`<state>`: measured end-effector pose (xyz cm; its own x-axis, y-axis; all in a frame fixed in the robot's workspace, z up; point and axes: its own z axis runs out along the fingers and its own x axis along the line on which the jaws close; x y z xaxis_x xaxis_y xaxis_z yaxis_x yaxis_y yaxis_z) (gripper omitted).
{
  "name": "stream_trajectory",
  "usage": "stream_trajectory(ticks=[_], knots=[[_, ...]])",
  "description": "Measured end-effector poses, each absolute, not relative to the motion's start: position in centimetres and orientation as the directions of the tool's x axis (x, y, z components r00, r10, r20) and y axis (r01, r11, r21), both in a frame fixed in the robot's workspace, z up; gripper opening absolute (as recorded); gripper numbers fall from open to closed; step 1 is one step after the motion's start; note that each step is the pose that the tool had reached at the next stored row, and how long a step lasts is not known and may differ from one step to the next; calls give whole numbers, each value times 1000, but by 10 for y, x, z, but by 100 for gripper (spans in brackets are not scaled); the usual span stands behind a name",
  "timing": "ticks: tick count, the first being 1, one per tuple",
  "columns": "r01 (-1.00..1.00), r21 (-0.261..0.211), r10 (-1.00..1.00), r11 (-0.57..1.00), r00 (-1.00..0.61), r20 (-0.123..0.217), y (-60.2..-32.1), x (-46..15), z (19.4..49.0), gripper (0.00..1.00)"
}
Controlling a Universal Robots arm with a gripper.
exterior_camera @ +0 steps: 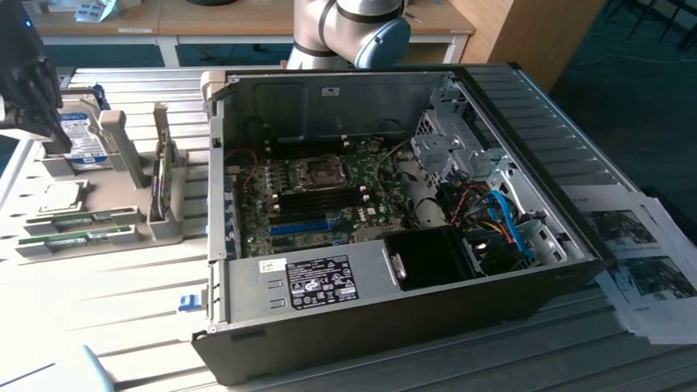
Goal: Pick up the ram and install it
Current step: 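Pick up the ram and move it above insertion slot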
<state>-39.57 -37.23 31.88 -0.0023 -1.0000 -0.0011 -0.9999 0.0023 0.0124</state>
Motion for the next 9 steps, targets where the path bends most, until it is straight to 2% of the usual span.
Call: stream_trajectory(ticks=[9], knots=[[-1000,12,-1000,2,-2,-1,-372,-396,309,10]])
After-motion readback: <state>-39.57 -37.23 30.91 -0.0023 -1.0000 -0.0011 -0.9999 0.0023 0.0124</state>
